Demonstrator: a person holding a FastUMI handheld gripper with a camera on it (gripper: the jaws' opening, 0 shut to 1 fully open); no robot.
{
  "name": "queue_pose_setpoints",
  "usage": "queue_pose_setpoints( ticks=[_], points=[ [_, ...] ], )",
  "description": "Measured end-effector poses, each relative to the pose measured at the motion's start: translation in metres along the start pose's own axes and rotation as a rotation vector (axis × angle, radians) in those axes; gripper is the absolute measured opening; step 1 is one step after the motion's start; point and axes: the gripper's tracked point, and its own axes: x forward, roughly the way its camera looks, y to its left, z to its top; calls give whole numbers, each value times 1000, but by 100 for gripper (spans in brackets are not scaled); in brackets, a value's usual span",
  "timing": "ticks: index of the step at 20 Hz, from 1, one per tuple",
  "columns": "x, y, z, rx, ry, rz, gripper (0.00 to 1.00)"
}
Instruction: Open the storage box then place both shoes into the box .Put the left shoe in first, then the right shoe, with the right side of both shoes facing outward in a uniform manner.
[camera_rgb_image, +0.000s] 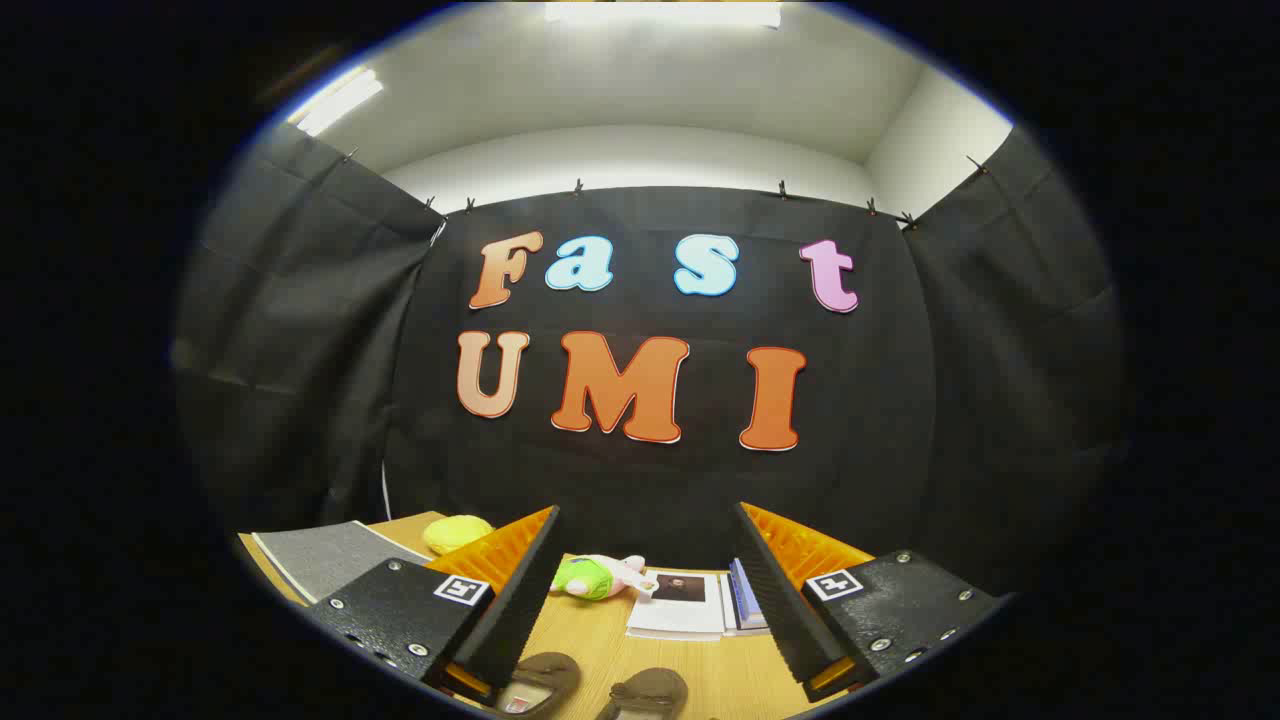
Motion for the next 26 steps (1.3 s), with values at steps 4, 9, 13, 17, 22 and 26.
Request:
queue_pose_setpoints(
  ticks=[4, 9, 13, 17, 22, 26],
  points=[
    [-1, 9, 4, -12, -16, 19, 99],
    [-4, 18, 9, 4, -40, 55, 99],
    [-6, 23, 12, 20, -38, 72, 99],
    [-6, 31, 6, 60, -20, 106, 99],
    [-10, 75, -20, 174, 53, 247, 99],
    [-4, 114, -51, 207, 149, 335, 99]
  ],
)
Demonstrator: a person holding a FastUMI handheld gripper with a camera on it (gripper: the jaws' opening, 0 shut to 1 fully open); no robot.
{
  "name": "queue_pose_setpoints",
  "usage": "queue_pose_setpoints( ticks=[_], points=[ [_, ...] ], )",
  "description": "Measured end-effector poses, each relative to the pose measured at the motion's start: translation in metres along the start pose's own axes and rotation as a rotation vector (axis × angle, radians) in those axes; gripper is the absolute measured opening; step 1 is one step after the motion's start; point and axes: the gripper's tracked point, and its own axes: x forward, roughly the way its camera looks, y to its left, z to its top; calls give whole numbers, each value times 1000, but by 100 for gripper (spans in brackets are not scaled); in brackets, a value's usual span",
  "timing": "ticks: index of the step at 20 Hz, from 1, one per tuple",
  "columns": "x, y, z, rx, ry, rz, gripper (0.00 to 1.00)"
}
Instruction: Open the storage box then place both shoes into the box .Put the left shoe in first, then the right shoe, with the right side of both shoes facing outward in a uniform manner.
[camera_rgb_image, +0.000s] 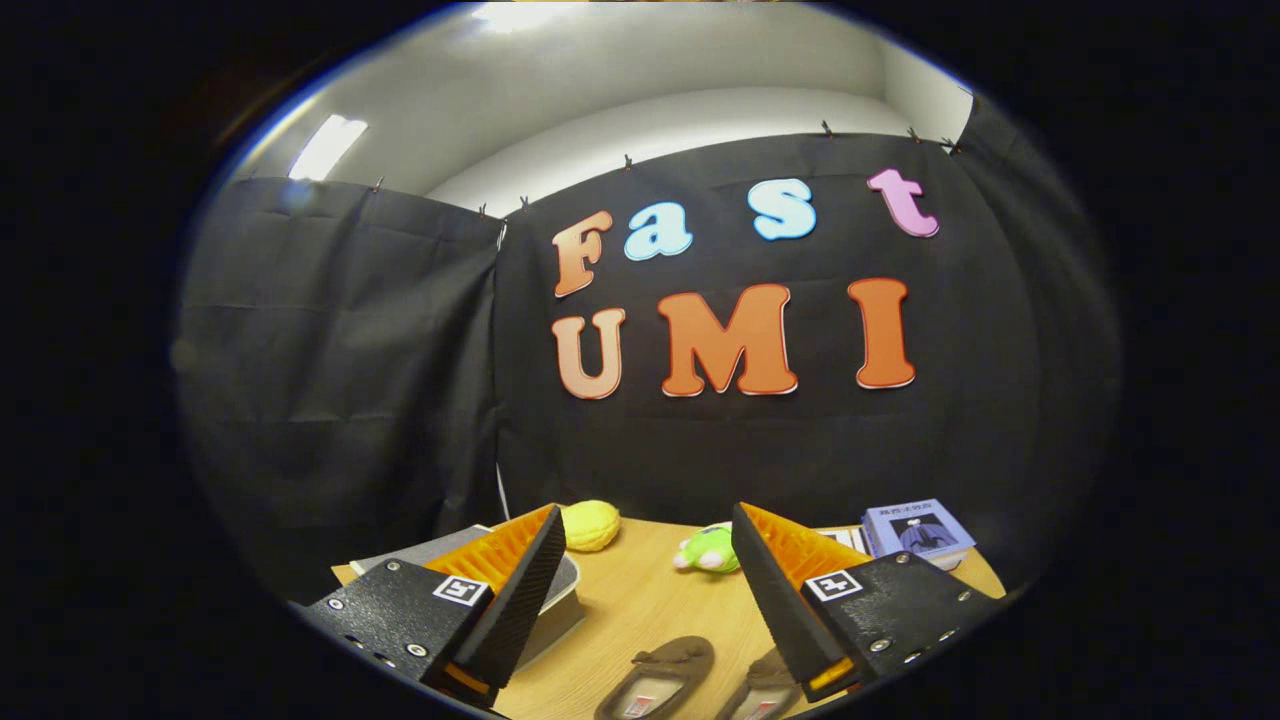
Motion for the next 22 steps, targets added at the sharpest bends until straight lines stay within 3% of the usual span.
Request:
queue_pose_setpoints(
  ticks=[6, 11, 18, 22],
  points=[
    [32, 46, -54, 97, 160, 131, 99],
    [53, 85, -105, 283, 351, 249, 99],
    [72, 113, -154, 498, 538, 331, 98],
    [72, 116, -172, 559, 586, 328, 97]
  ],
)
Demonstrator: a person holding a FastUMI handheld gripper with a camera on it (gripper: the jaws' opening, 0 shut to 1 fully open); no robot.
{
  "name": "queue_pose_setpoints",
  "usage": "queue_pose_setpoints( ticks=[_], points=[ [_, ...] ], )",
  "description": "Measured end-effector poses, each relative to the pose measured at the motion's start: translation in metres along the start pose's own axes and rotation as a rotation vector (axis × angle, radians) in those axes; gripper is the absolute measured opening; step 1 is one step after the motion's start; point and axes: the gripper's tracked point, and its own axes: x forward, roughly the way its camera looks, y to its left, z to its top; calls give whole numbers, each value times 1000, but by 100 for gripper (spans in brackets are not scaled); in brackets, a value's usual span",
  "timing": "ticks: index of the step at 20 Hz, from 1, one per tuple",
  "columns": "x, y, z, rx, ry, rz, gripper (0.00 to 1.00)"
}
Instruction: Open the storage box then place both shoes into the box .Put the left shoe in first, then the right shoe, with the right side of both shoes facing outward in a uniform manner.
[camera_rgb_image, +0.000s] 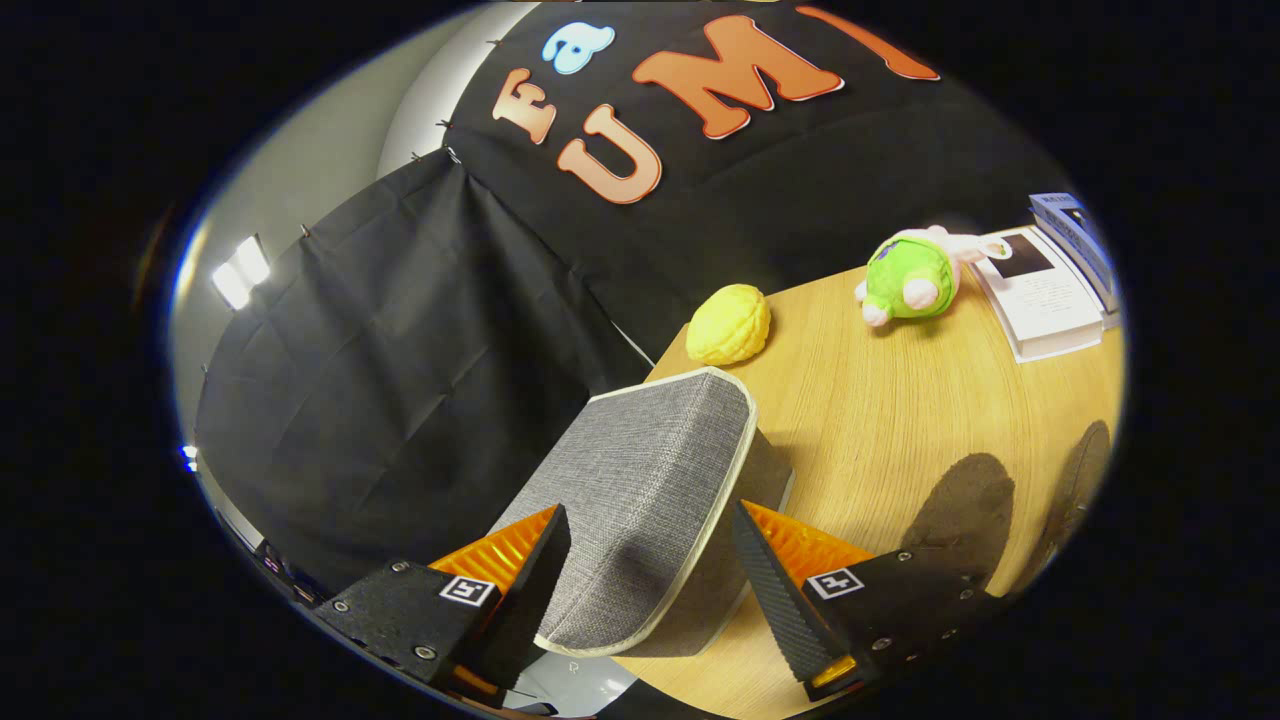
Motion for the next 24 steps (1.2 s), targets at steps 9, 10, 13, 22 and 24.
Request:
queue_pose_setpoints(
  ticks=[9, 10, 13, 22, 24],
  points=[
    [41, 9, -25, 197, 71, 115, 97],
    [44, 11, -25, 221, 73, 128, 96],
    [46, 8, -23, 259, 86, 112, 89],
    [27, 19, 1, 213, 8, 132, 46],
    [31, 13, -5, 197, 26, 100, 35]
  ],
)
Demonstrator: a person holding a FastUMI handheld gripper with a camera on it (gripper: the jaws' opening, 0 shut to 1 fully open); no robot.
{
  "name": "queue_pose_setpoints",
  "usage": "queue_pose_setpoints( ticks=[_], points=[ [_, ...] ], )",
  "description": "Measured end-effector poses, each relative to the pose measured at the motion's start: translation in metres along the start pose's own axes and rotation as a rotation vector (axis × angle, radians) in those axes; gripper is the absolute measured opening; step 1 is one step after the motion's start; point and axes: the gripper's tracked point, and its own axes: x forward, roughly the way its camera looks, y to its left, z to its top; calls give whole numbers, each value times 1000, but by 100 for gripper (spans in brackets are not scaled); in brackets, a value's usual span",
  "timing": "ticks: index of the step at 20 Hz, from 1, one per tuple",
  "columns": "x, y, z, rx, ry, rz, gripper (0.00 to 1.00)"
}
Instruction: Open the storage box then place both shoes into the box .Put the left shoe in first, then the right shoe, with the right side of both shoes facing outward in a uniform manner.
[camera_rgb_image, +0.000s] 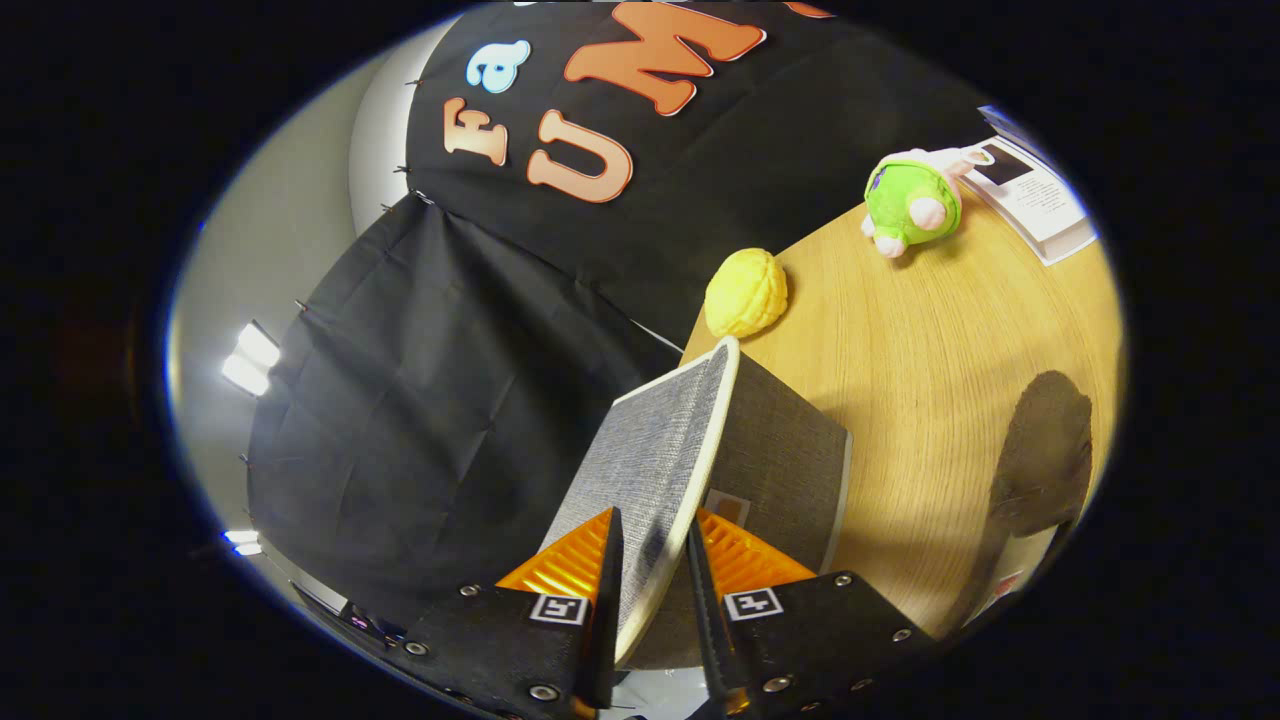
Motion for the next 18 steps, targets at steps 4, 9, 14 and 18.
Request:
queue_pose_setpoints(
  ticks=[4, 9, 14, 18],
  points=[
    [-2, 7, 7, 26, -26, -7, 13],
    [-6, 43, 20, -12, -65, 41, 7],
    [-5, 104, 38, -24, -98, 132, 8],
    [15, 145, 34, -75, -90, 166, 8]
  ],
)
